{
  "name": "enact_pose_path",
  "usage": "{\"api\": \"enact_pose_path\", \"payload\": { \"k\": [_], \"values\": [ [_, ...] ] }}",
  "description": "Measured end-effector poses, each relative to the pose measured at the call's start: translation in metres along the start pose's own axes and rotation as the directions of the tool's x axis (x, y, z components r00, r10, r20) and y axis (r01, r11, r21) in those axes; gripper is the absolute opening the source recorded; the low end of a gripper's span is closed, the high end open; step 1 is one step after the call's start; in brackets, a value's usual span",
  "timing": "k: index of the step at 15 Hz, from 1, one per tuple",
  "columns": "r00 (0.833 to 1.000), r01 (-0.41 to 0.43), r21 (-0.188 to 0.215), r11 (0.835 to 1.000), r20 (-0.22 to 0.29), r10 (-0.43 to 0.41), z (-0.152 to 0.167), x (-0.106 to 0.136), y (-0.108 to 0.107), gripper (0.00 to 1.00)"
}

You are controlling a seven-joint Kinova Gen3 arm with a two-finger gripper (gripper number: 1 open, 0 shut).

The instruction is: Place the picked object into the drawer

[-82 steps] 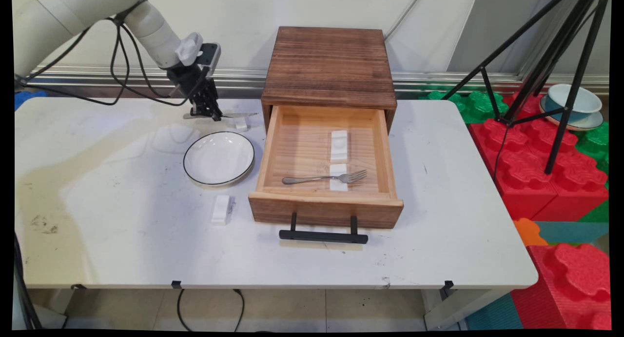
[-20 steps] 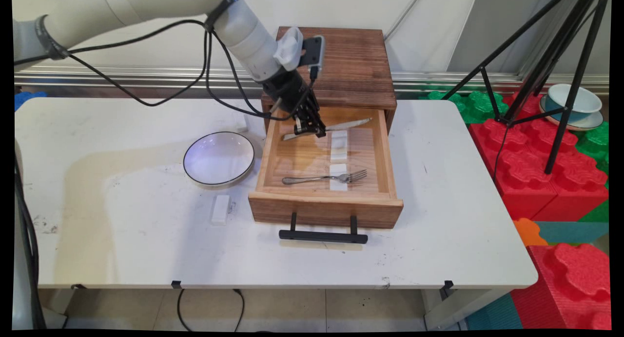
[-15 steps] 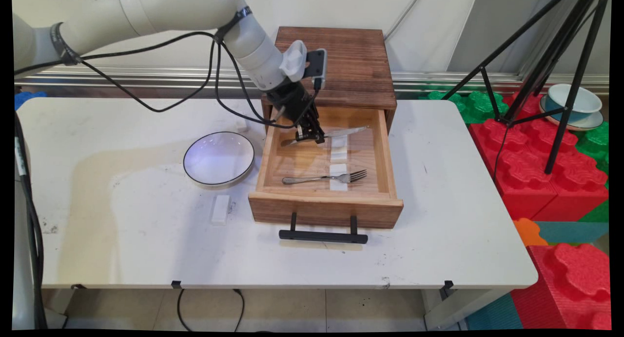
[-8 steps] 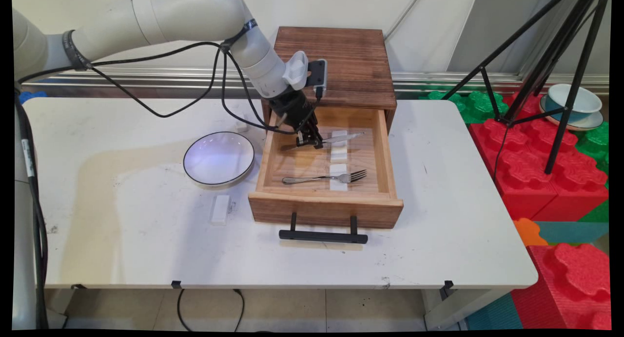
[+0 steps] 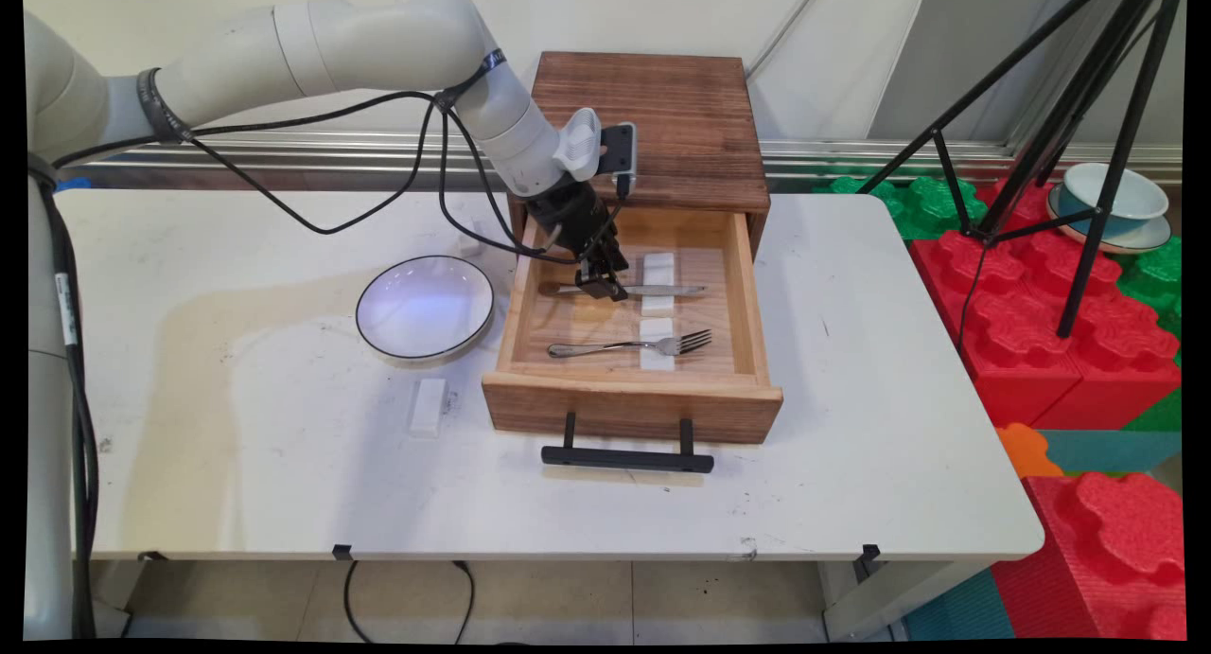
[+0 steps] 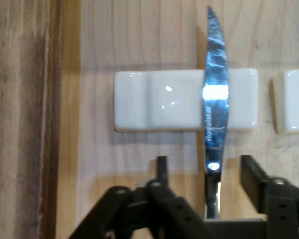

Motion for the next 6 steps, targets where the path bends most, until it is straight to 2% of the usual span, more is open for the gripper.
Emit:
{"api": "enact_pose_path", "payload": {
  "k": [6],
  "values": [
    [1.000,0.006,0.001,1.000,-0.013,-0.006,0.0008,0.0015,-0.0012,1.00]
  ]
}}
